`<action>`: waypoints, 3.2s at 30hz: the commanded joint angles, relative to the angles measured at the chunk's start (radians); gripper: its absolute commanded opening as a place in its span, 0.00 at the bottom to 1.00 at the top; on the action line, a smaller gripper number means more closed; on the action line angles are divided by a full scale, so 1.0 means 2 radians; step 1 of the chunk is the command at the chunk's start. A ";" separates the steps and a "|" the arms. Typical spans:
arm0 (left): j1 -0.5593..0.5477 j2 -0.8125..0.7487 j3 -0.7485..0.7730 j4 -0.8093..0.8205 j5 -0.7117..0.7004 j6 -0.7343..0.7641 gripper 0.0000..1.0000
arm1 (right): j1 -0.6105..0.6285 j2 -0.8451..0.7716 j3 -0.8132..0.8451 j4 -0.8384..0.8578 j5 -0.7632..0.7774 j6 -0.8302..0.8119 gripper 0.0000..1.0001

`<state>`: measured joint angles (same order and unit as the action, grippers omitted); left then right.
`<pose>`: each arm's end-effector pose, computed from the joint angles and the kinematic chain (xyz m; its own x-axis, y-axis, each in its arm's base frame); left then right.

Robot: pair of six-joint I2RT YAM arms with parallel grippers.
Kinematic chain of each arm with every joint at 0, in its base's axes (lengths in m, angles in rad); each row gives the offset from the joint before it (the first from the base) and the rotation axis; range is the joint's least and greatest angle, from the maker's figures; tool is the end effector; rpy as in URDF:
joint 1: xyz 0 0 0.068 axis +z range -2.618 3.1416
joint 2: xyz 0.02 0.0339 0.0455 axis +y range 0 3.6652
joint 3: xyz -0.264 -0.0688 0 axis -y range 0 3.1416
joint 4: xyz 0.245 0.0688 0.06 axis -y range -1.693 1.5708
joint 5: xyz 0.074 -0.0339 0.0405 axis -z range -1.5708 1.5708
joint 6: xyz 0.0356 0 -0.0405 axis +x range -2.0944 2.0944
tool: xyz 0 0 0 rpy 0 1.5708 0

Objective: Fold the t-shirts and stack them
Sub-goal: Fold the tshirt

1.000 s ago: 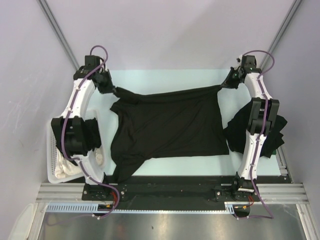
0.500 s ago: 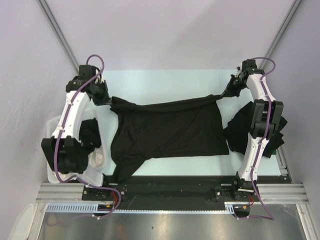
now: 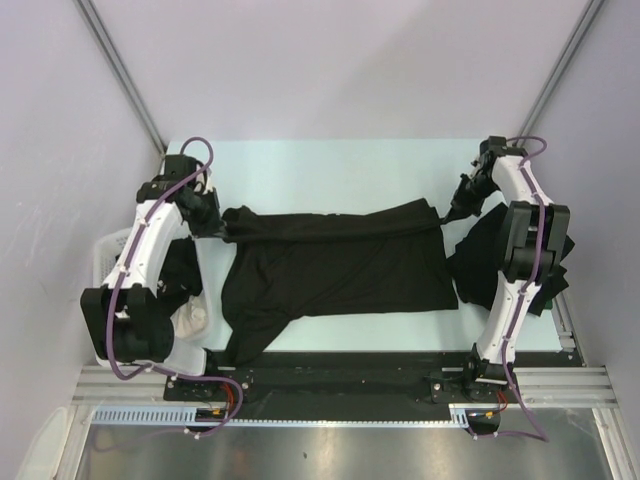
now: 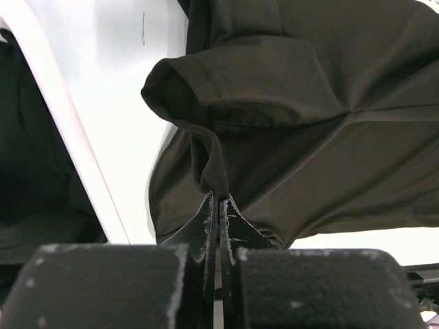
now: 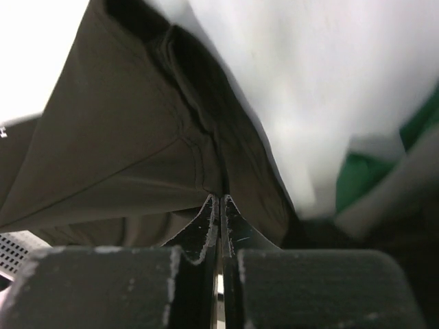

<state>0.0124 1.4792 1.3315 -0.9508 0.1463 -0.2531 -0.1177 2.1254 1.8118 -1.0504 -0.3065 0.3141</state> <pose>0.2967 -0.0015 0.3024 -0.8756 -0.2586 -0.4079 -0.1707 0.9558 -0.2396 0.4310 -0.0401 0.2138 -0.9088 0.4041 -0.1040 0.3483 0.8719 0.3443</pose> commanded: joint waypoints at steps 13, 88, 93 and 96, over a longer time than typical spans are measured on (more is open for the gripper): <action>-0.023 -0.056 -0.060 0.016 0.035 -0.016 0.00 | 0.024 -0.063 -0.068 -0.028 0.010 0.006 0.00; -0.020 0.249 0.129 0.093 -0.047 -0.008 0.33 | 0.043 -0.032 0.037 0.069 -0.007 -0.008 0.43; -0.021 0.258 0.129 0.100 -0.039 -0.007 0.25 | 0.042 -0.031 0.039 0.069 -0.009 -0.008 0.43; -0.021 0.261 0.130 0.099 -0.039 -0.008 0.12 | 0.042 -0.030 0.039 0.070 -0.012 -0.007 0.43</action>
<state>-0.0303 2.0178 1.5898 -0.7769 0.0448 -0.2714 -0.0338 2.0907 1.8736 -0.9283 -0.3084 0.2951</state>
